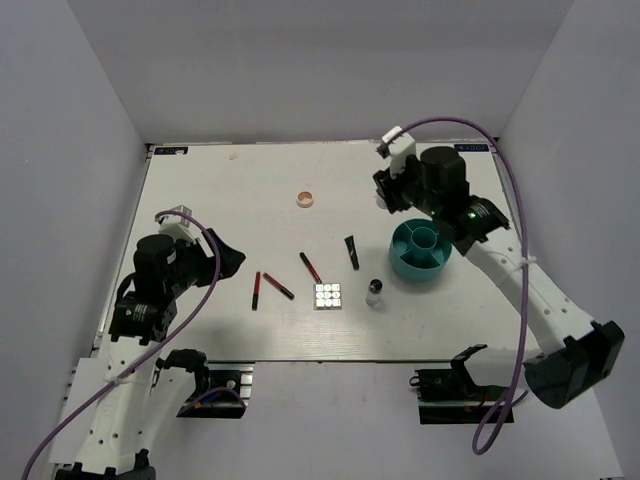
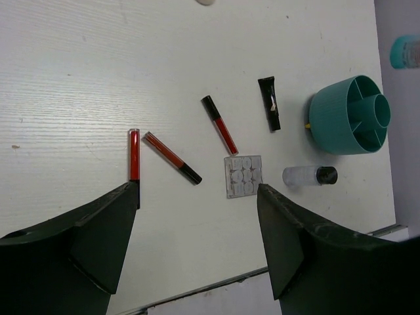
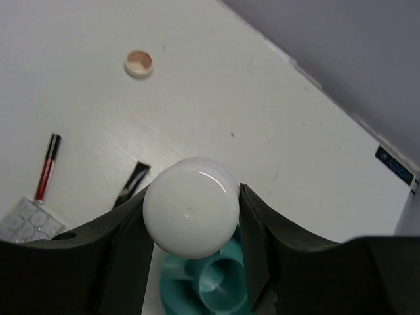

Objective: Organize the makeup

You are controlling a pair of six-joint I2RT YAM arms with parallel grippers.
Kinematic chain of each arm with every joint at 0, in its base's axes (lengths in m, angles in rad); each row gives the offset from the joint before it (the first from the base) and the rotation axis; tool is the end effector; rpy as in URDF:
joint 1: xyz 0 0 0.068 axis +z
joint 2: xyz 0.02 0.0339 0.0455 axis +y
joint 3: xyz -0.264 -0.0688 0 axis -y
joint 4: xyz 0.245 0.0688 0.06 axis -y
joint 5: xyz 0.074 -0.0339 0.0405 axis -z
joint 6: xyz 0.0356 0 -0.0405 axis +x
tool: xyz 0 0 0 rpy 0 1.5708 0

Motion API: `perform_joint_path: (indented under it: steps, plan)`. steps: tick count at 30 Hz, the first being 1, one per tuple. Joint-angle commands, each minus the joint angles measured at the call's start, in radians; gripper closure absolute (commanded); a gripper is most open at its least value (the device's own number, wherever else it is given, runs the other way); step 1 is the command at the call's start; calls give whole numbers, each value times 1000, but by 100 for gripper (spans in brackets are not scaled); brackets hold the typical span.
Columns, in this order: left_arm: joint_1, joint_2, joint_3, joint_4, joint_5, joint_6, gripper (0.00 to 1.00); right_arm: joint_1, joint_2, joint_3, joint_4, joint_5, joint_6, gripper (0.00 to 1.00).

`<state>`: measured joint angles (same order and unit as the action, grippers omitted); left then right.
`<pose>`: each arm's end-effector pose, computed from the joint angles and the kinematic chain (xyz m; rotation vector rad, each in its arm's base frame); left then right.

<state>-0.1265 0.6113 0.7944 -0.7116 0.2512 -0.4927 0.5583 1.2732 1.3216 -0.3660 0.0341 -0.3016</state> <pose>0.1253 -0.0249 0.3139 -0.2371 2.1321 -0.6316 0.2453 0.1518 0.4035 -0.7668 1.7282 0.1432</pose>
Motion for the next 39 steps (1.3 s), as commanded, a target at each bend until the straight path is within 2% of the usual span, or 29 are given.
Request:
perform_joint_path:
  steps: [1,8,14,25,37,39]
  plan:
    - [-1,15,-24,69,31,13,17,-41,-144,-68,-20,44,-13,100]
    - [-1,56,-46,115,60,26,17,-107,-296,-183,-93,92,21,100]
    - [-1,76,-75,162,83,19,17,-159,-344,-261,-113,81,64,100]
    - [-1,64,-86,150,76,19,17,-235,-345,-375,-10,23,104,100]
    - [-1,71,-121,146,76,2,17,-294,-285,-429,13,-169,142,100]
    - [-1,87,-116,141,65,0,17,-299,-276,-438,12,-177,139,94]
